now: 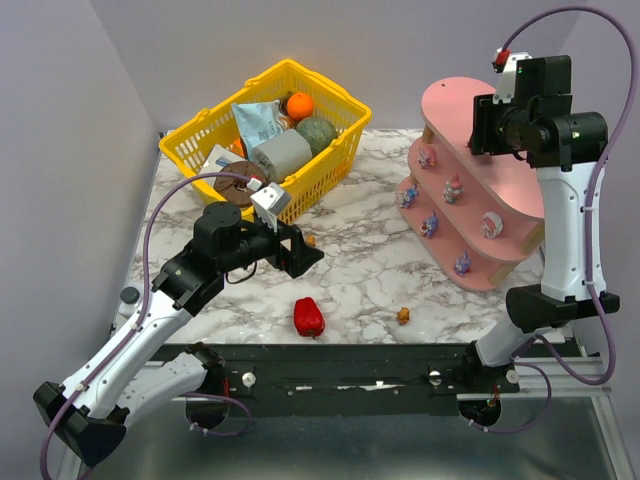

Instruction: Place and organize the plastic toys onto the shelf

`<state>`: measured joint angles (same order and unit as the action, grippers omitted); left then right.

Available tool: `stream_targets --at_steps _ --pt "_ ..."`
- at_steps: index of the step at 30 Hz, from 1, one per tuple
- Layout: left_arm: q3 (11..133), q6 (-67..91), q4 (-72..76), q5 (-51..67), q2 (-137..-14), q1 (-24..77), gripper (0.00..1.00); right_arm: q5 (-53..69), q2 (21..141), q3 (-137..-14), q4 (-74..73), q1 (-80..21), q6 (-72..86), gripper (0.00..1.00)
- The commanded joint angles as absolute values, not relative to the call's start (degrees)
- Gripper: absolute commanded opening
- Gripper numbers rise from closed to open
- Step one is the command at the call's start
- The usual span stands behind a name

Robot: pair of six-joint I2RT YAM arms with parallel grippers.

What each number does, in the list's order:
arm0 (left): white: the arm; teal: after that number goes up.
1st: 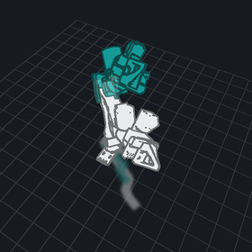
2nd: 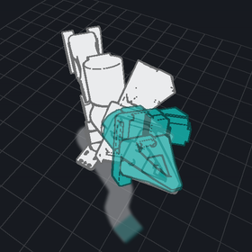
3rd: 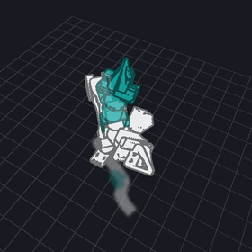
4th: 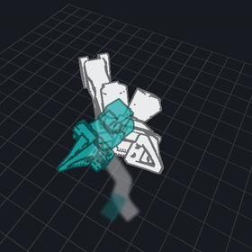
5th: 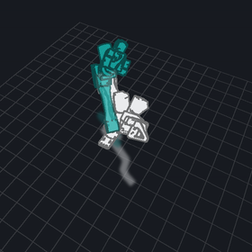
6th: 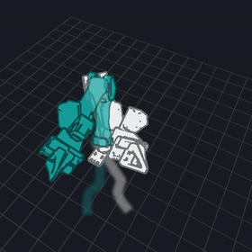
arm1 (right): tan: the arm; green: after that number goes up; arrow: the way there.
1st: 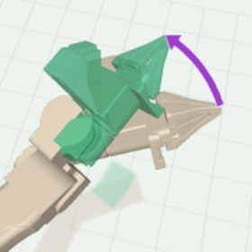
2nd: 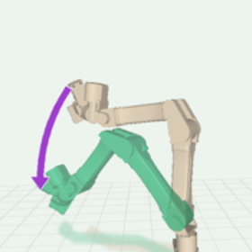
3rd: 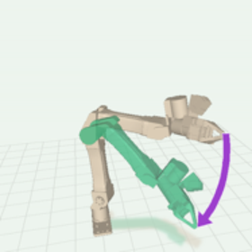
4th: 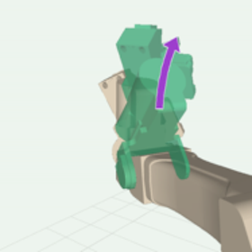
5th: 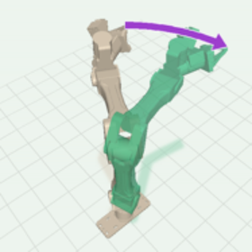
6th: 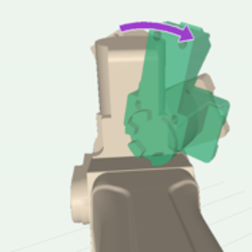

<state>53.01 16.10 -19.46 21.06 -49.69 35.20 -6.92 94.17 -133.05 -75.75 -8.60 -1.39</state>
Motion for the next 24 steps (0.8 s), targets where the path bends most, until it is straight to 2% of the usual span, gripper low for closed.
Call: stream_targets --at_steps 1,24 --pt "52.5 16.3 -20.0 22.0 -48.3 35.0 0.99 -9.6 94.1 -133.9 -76.5 -8.2 -0.7 0.57" --pt "52.0 16.5 -19.9 22.4 -48.0 34.9 0.99 -12.7 90.6 -129.2 -76.6 -8.1 -0.2 0.53"
